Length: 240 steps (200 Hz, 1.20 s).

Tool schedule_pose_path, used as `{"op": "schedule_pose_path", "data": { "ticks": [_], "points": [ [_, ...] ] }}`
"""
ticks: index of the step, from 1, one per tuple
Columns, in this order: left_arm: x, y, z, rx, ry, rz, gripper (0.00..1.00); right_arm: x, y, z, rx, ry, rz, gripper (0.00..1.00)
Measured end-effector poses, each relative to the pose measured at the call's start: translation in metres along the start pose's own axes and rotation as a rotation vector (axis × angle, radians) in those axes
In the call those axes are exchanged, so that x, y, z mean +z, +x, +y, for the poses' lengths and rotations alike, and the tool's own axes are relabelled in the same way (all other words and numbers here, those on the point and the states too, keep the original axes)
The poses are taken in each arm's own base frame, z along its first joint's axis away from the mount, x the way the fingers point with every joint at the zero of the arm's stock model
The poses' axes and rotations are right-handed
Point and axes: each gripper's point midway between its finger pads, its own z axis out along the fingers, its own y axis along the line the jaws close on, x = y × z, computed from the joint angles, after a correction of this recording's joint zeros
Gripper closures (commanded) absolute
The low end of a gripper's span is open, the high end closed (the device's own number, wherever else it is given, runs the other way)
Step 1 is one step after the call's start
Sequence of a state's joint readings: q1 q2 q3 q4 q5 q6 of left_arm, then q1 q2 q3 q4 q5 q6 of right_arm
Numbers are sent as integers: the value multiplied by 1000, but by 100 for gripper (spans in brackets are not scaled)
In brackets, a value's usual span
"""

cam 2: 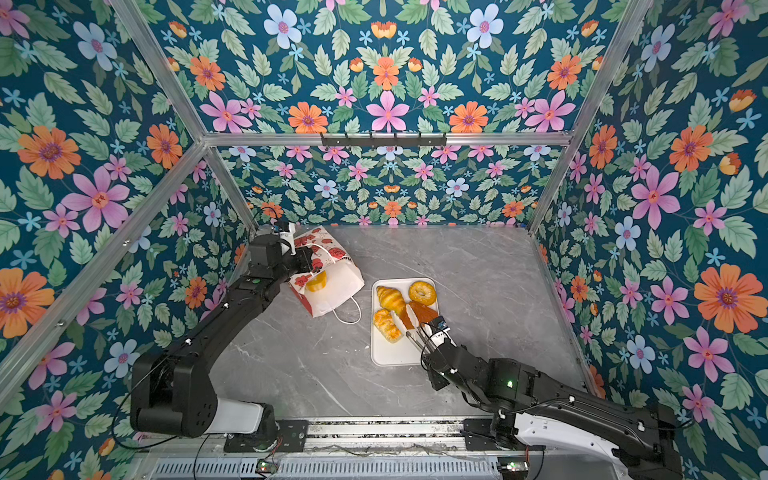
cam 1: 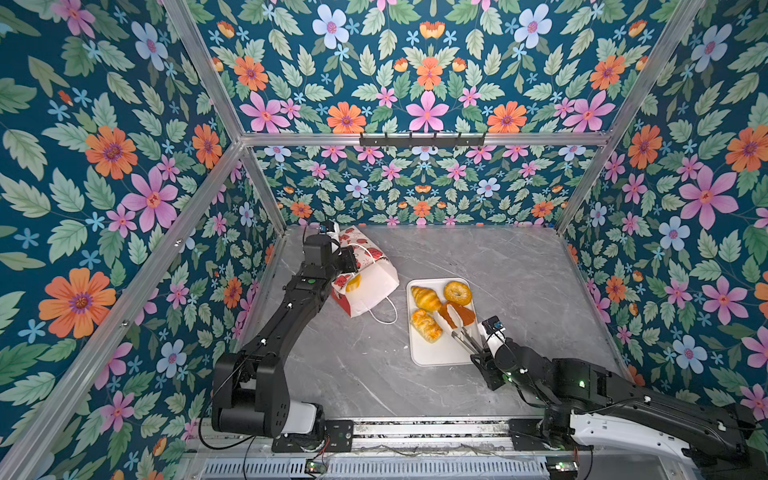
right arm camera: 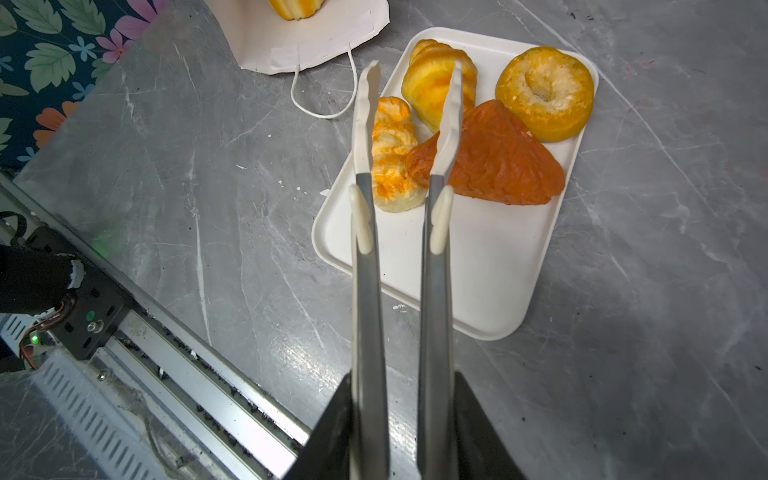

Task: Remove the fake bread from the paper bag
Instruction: 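Reach the open tongs back into the paper bag toward the yellow cylinder bread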

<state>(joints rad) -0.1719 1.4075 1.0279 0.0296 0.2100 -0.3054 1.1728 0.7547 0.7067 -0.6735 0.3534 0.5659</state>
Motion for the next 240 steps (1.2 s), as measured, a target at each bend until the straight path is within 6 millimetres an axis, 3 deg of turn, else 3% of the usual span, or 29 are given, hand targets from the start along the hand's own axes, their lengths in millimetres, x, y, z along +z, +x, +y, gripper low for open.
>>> {"op": "schedule_pose_path", "data": {
  "ticks": [38, 70, 98, 137, 162, 199, 220, 240],
  "points": [
    [0, -1, 0, -1, 1, -3, 100, 6, -8, 4, -45, 7, -22, 68],
    [-1, -7, -3, 3, 5, -15, 100, 25, -26, 28, -137, -6, -22, 69],
    [-3, -13, -5, 4, 11, -25, 100, 54, -45, 54, -211, -41, -25, 70],
    [-7, -20, -8, 9, 15, -38, 100, 101, -67, 72, -230, -89, -26, 70],
    [-8, -19, -8, 7, 15, -27, 100, 126, -91, 95, -247, -162, -57, 70],
    [-10, -17, -8, 12, 13, -19, 100, 163, -123, 102, -205, -191, -87, 67],
    [-10, -16, -8, 13, 13, -17, 100, 184, -128, 110, -206, -218, -78, 66],
    [-10, -17, -8, 19, 13, -17, 100, 200, -121, 112, -215, -231, -43, 65]
  ]
}}
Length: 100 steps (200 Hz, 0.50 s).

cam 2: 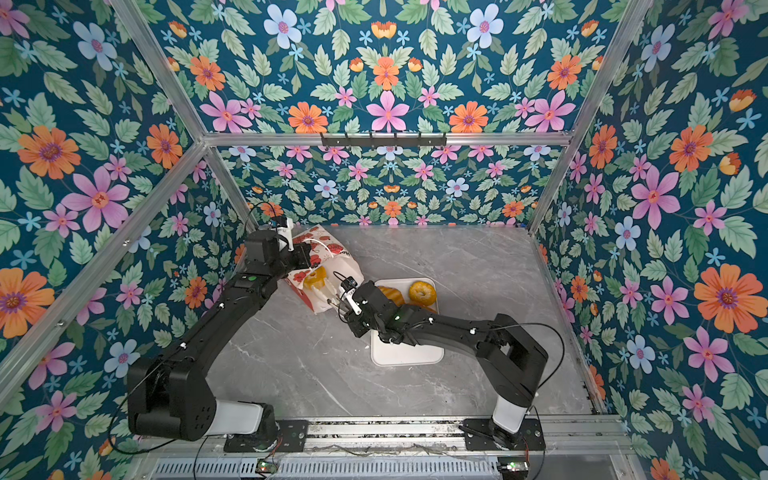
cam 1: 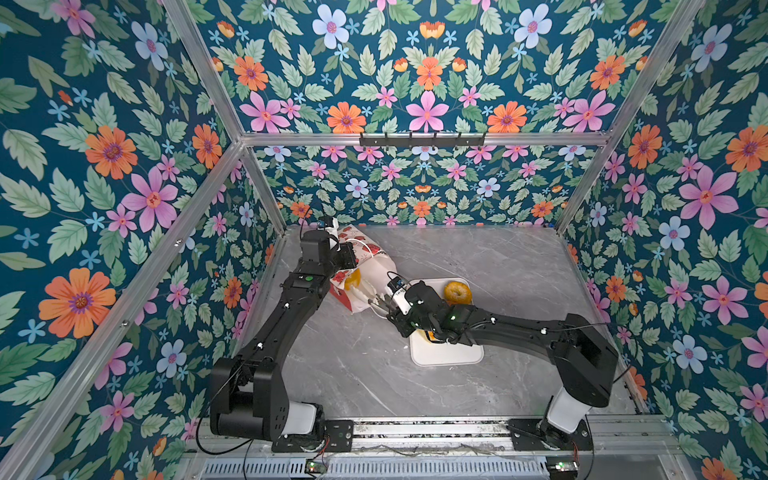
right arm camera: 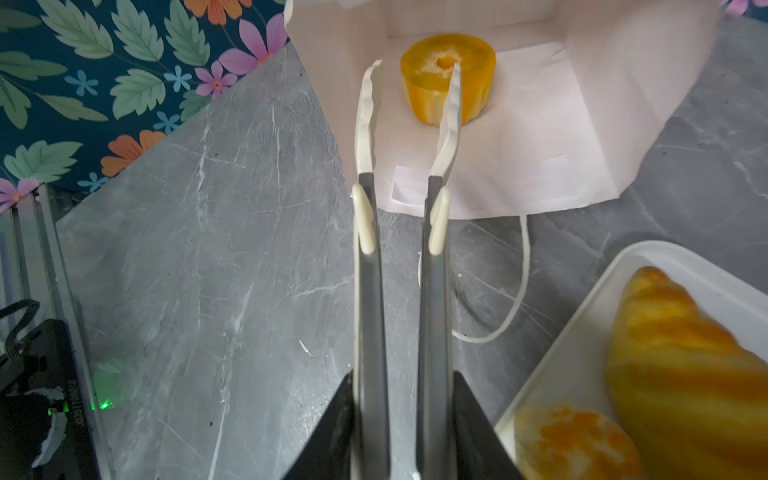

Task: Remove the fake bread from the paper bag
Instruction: 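Reach the open tongs back into the paper bag toward the yellow cylinder bread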

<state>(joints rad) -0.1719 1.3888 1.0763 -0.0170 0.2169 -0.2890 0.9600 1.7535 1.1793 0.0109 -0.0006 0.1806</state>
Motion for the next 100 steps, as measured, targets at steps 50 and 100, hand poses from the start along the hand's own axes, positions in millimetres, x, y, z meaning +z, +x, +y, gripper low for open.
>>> {"op": "schedule_pose_path", "data": {
  "ticks": [50, 100],
  "points": [
    [-4, -1, -1, 2, 2, -6, 100, 18, 15, 0, -2, -14, 42, 65],
    [-4, -1, -1, 3, 2, -5, 100, 30, 19, -4, -13, 9, 53, 64]
  ]
}}
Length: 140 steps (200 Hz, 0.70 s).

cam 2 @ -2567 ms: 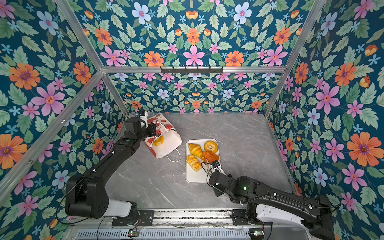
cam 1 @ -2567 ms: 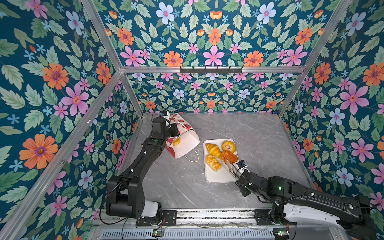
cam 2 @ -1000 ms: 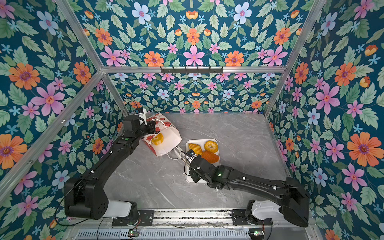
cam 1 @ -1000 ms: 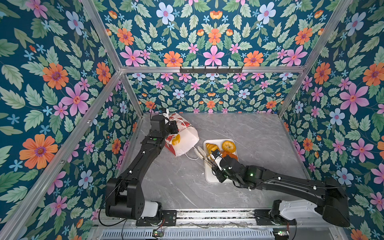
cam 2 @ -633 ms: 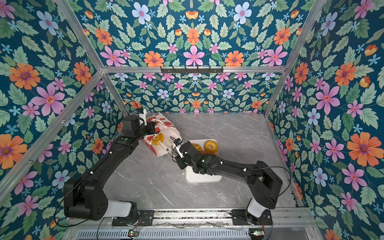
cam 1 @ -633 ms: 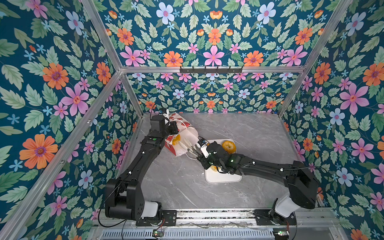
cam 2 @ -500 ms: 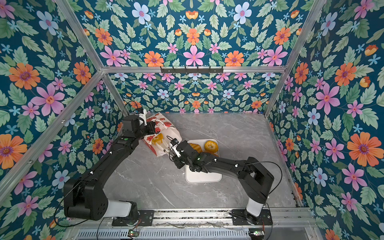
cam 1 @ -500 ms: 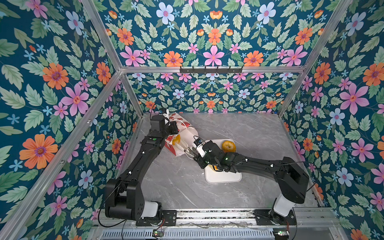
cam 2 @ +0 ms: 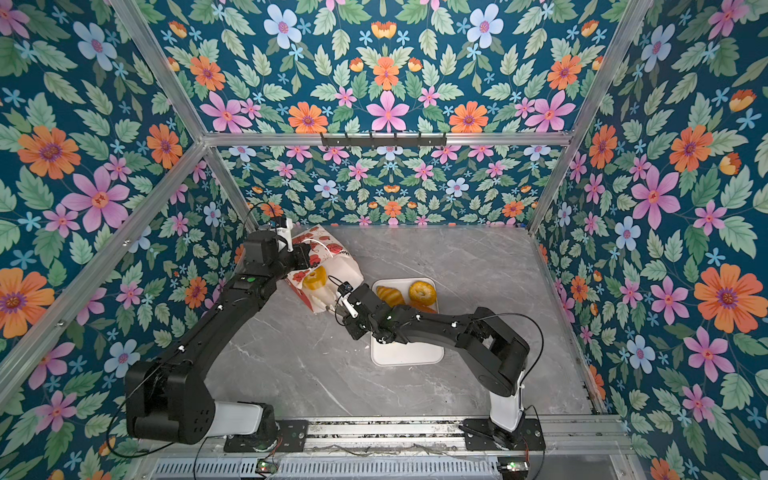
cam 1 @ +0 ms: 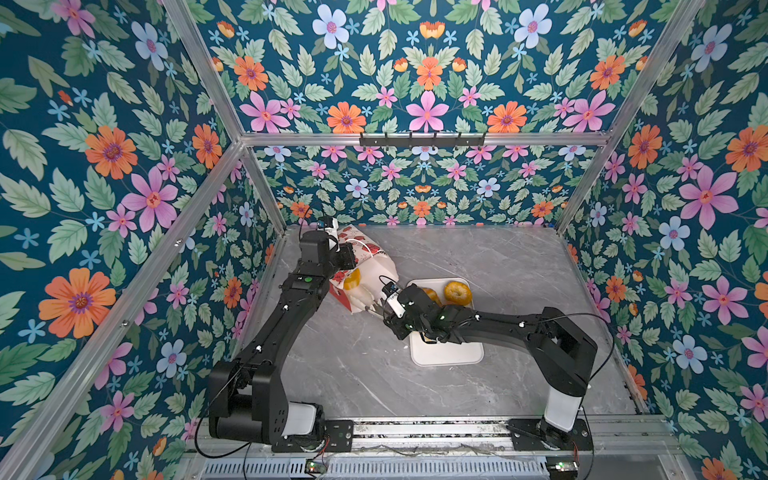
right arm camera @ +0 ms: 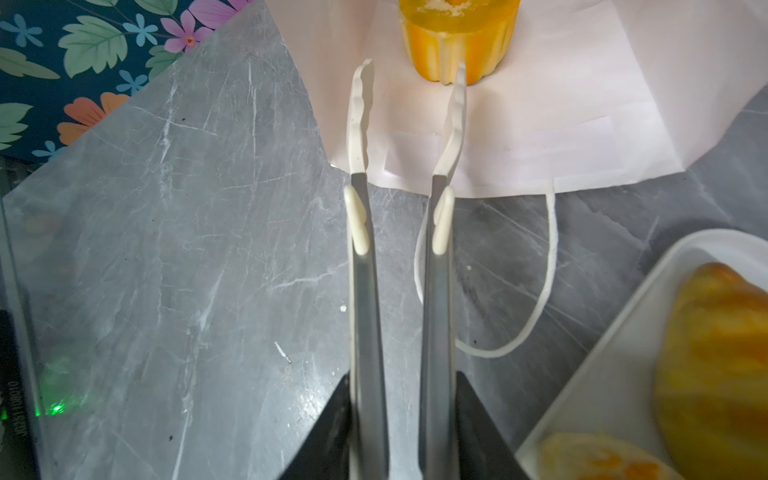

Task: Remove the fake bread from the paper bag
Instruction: 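Reach the open tongs back into the paper bag toward the yellow cylinder bread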

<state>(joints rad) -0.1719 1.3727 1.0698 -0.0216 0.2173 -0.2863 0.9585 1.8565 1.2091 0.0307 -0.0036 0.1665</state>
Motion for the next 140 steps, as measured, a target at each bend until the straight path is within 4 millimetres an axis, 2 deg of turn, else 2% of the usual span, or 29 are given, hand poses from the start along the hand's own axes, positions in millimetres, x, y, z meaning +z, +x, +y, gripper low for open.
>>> {"op": "schedule_pose_path", "data": {
  "ticks": [140],
  "points": [
    [0, 0, 0, 0, 0, 0, 100, 19, -12, -18, -7, 75, -22, 55]
  ]
}}
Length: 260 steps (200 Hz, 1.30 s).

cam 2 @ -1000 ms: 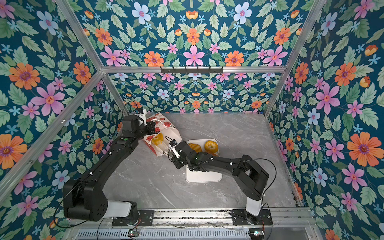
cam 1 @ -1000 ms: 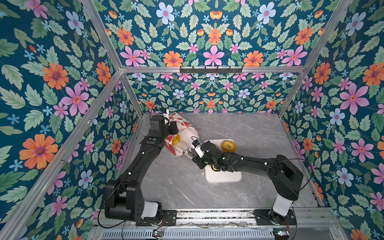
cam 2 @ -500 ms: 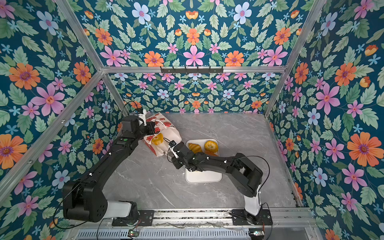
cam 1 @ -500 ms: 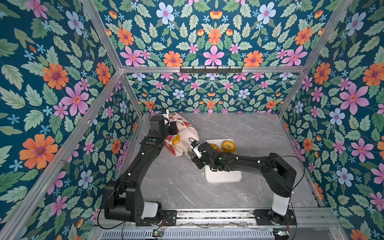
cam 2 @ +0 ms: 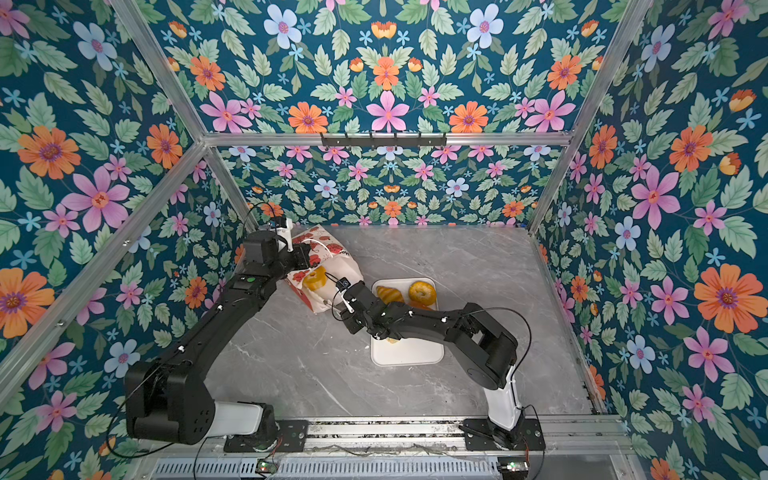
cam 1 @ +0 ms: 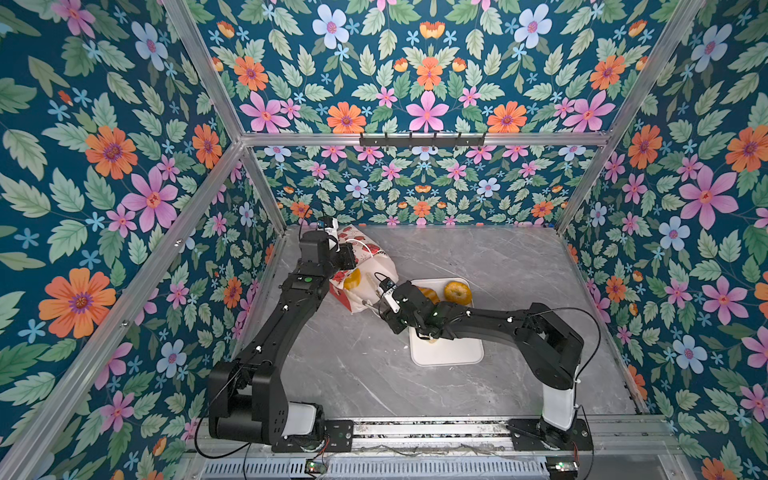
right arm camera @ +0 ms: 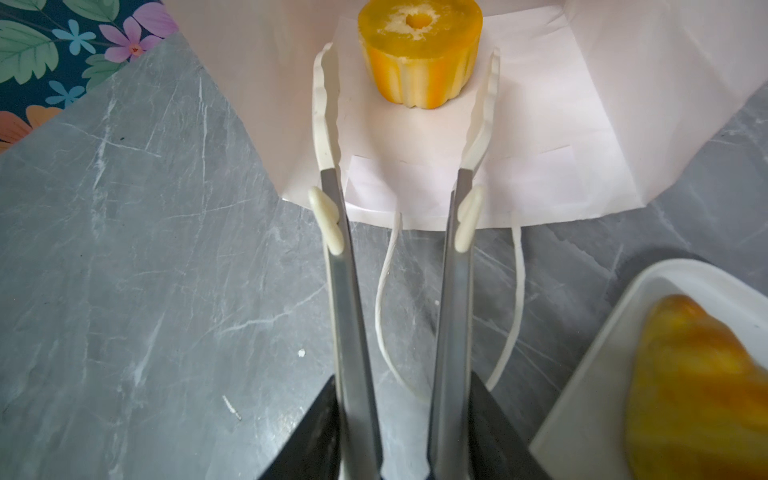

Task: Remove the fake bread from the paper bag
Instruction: 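Reach the open tongs back into the paper bag toward the yellow cylinder bread, then close the tongs on the yellow cylindrical bread inside the bag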

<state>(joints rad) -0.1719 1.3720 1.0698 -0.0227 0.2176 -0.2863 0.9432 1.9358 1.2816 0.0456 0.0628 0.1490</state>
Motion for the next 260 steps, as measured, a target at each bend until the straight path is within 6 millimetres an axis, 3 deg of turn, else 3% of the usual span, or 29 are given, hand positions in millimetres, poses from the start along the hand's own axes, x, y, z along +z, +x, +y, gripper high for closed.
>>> {"op": "schedule_pose_path", "data": {
  "ticks": [180, 260],
  "points": [
    [0, 0, 0, 1, 0, 0, 100, 49, -17, -9, -40, 21, 9, 54],
    [1, 1, 1, 1, -2, 5, 100, 56, -21, -9, -58, 20, 8, 67]
  ]
}}
